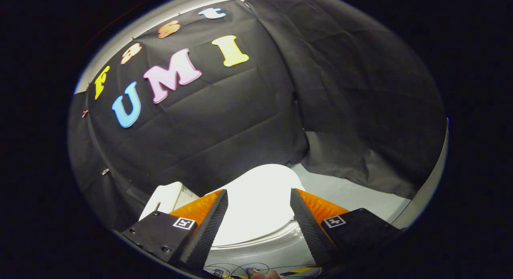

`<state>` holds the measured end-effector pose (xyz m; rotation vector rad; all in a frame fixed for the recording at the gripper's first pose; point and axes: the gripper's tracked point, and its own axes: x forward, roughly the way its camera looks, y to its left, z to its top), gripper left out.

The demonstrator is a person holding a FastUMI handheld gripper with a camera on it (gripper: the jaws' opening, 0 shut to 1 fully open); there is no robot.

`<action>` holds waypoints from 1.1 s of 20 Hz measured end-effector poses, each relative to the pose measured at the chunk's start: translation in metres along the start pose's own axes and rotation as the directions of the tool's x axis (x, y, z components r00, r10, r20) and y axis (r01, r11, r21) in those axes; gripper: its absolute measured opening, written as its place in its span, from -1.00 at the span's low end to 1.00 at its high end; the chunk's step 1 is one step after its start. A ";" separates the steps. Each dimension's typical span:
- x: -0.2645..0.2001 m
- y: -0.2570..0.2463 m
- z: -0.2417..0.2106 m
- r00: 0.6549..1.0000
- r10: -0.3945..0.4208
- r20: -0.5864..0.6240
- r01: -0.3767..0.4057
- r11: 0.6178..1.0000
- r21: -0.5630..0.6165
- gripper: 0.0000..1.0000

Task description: Open the toilet lid.

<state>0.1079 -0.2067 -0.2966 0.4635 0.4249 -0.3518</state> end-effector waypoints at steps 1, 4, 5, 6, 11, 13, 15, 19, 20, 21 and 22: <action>0.005 -0.015 -0.006 1.000 -0.016 -0.015 0.016 1.000 0.020 0.99; 0.028 -0.056 -0.026 0.997 -0.049 -0.061 0.055 0.994 0.098 1.00; 0.036 -0.069 -0.034 0.995 -0.055 -0.082 0.065 0.989 0.131 0.99; 0.045 -0.083 -0.046 0.992 -0.060 -0.108 0.078 0.983 0.165 0.99; 0.090 -0.129 -0.109 0.970 -0.057 -0.236 0.130 0.943 0.307 1.00; 0.103 -0.141 -0.133 0.960 -0.053 -0.274 0.153 0.922 0.356 1.00; 0.115 -0.147 -0.149 0.955 -0.034 -0.293 0.158 0.899 0.409 0.99; 0.129 -0.153 -0.170 0.952 0.001 -0.307 0.151 0.868 0.474 0.94; 0.133 -0.152 -0.171 0.953 0.016 -0.303 0.144 0.854 0.499 0.93; 0.136 -0.152 -0.175 0.952 0.026 -0.306 0.144 0.844 0.517 0.65; 0.139 -0.152 -0.178 0.950 0.046 -0.310 0.134 0.834 0.535 0.61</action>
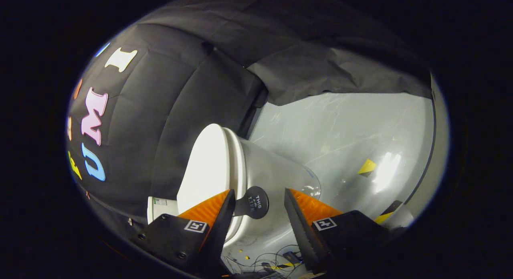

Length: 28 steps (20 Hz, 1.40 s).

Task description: Open the toilet lid.

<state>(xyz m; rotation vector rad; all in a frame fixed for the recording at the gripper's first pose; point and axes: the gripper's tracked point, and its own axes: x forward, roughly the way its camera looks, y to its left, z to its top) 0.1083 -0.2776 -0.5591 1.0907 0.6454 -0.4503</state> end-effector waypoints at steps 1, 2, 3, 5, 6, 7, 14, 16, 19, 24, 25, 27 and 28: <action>0.002 0.001 -0.001 1.000 0.020 -0.004 -0.020 1.000 0.021 0.39; 0.004 0.002 0.003 1.000 0.025 0.002 -0.025 0.999 0.042 0.16; 0.010 0.004 0.003 1.000 0.031 0.004 -0.031 0.998 0.058 -0.07; 0.006 0.008 0.008 0.998 0.057 0.035 -0.060 0.995 0.074 -0.47; -0.006 0.012 0.011 0.997 0.060 0.047 -0.064 0.995 0.075 -0.64; -0.006 0.014 0.006 0.998 0.054 0.040 -0.055 0.997 0.044 -0.90; -0.045 0.076 0.017 0.991 0.045 0.125 -0.024 0.986 -0.164 -0.90; -0.064 0.107 0.018 0.987 0.051 0.155 -0.013 0.972 -0.235 -0.90; -0.098 0.164 0.016 0.974 0.093 0.209 -0.008 0.927 -0.375 -0.90; -0.152 0.261 -0.012 0.947 0.174 0.271 0.032 0.787 -0.616 -0.90; -0.162 0.282 -0.022 0.940 0.198 0.279 0.040 0.747 -0.664 -0.90; -0.179 0.319 -0.047 0.928 0.241 0.284 0.055 0.665 -0.745 -0.90; -0.187 0.335 -0.060 0.922 0.259 0.287 0.063 0.631 -0.773 -0.90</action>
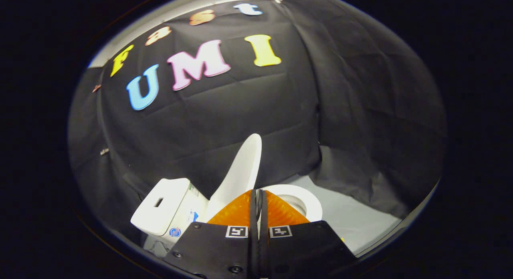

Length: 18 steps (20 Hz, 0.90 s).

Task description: Open the toilet lid.

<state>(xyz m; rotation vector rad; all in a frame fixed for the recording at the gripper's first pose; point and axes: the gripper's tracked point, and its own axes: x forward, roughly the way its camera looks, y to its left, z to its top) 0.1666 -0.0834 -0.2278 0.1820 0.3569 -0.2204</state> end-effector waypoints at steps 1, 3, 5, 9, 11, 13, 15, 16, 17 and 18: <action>-0.006 0.019 0.006 1.000 0.011 0.014 -0.011 0.999 -0.034 -0.90; -0.015 0.058 0.015 0.999 0.036 0.041 -0.032 0.995 -0.090 -0.90; -0.022 0.096 0.022 0.995 0.071 0.063 -0.062 0.988 -0.141 -0.90; -0.032 0.164 0.025 0.984 0.152 0.089 -0.130 0.967 -0.219 -0.90; -0.036 0.194 0.022 0.977 0.191 0.092 -0.164 0.956 -0.245 -0.90; -0.038 0.220 0.018 0.971 0.223 0.087 -0.194 0.946 -0.261 -0.89; -0.040 0.243 0.011 0.964 0.257 0.074 -0.229 0.936 -0.267 -0.90; -0.042 0.256 0.008 0.960 0.274 0.066 -0.246 0.930 -0.273 -0.90; -0.043 0.264 0.006 0.957 0.285 0.062 -0.257 0.925 -0.280 -0.90; -0.043 0.271 0.003 0.954 0.294 0.057 -0.267 0.920 -0.287 -0.89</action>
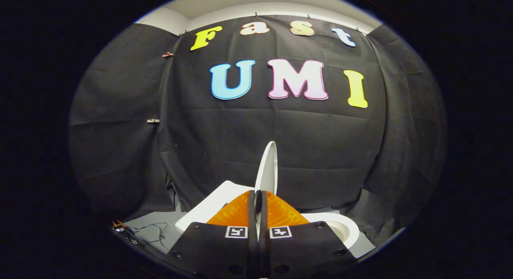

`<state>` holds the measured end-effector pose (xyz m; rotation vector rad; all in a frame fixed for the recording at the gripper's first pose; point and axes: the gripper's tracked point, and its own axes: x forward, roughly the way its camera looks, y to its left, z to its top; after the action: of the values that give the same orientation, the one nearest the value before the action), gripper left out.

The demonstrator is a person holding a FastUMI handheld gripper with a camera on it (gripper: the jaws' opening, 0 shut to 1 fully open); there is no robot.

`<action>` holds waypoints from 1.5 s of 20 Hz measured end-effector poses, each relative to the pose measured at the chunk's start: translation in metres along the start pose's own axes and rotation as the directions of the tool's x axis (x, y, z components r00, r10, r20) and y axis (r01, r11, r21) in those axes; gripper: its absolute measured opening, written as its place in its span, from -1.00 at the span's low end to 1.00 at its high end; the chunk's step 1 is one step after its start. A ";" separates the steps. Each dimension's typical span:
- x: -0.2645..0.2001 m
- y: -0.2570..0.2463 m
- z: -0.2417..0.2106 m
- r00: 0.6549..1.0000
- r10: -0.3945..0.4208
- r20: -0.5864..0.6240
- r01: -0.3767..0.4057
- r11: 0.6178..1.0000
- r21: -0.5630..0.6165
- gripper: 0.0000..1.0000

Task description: Open the toilet lid.

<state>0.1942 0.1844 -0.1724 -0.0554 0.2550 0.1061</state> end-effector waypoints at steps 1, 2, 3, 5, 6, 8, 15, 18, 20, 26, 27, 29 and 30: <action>0.001 0.006 -0.001 1.000 0.008 -0.002 -0.008 1.000 -0.004 -0.89; 0.003 0.011 -0.001 1.000 0.015 -0.004 -0.015 1.000 -0.005 -0.89; 0.004 0.015 -0.002 1.000 0.022 -0.005 -0.022 1.000 -0.001 -0.89; 0.006 0.024 -0.002 0.999 0.038 -0.010 -0.038 0.999 0.012 -0.90; 0.007 0.030 -0.003 0.999 0.045 -0.013 -0.045 0.999 0.012 -0.90; 0.008 0.040 -0.005 0.998 0.059 -0.020 -0.059 0.998 0.001 -0.90; 0.008 0.040 -0.004 0.998 0.059 -0.036 -0.059 0.998 -0.007 -0.87; -0.003 0.030 0.004 0.996 0.081 -0.022 -0.080 0.996 0.047 -0.12; -0.017 0.023 0.018 0.997 0.074 0.005 -0.075 0.996 0.045 0.60; -0.069 -0.009 0.060 0.995 0.049 0.091 -0.052 0.998 0.036 0.96; -0.077 -0.015 0.066 0.994 0.044 0.100 -0.048 0.998 0.037 0.95; -0.092 -0.026 0.074 0.993 0.034 0.116 -0.040 0.998 0.042 0.96; -0.100 -0.032 0.080 0.991 0.030 0.128 -0.036 0.998 0.049 0.96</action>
<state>0.1214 0.1485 -0.0685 0.0065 0.1313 0.1352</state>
